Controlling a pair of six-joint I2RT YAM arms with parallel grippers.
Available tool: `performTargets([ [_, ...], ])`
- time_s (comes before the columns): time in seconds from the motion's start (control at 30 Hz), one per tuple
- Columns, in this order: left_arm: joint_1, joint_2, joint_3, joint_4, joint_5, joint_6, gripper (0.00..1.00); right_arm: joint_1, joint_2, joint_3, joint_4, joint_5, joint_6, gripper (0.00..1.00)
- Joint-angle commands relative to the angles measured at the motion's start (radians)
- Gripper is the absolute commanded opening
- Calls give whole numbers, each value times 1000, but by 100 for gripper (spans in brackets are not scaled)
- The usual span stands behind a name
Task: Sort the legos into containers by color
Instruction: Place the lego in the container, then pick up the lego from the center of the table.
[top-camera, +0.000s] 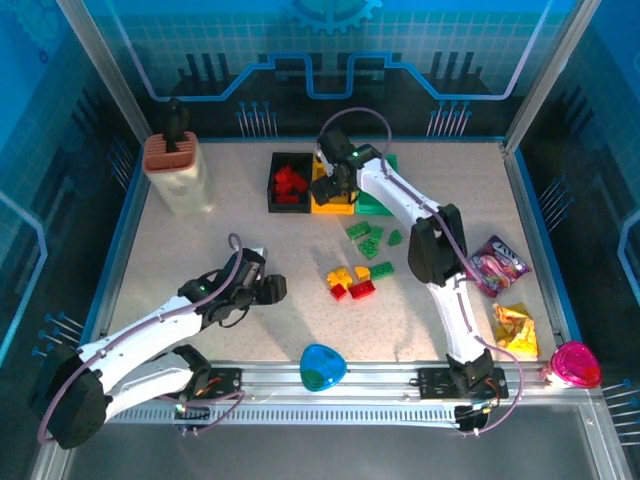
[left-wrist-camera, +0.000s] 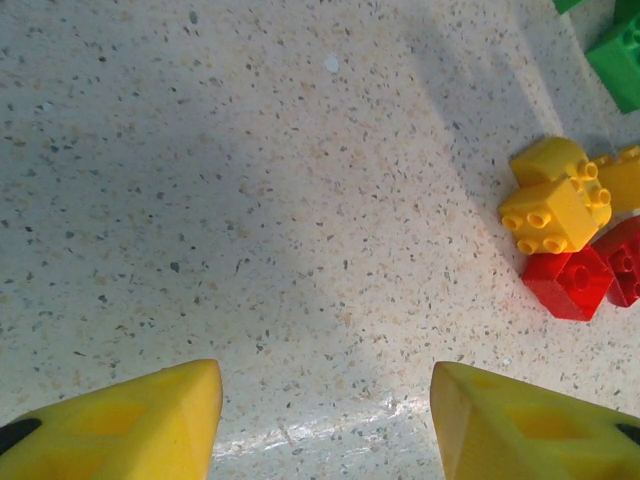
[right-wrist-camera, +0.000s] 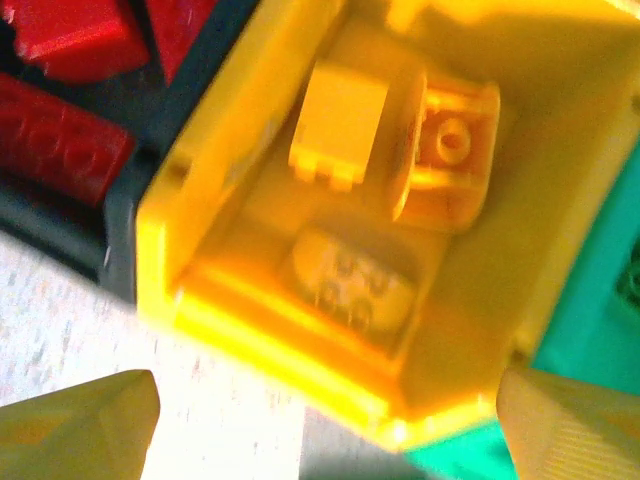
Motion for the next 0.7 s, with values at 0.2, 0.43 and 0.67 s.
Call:
performTargets([
  [0.2, -60, 205, 171, 31, 28, 99, 59, 10, -465, -482, 279, -52, 54, 88],
  [0.43, -123, 422, 316, 27, 53, 139, 63, -6, -661, -765, 364, -46, 108, 88],
  [0.67, -183, 608, 461, -4, 54, 170, 63, -50, -778, -951, 419, -78, 146, 87],
])
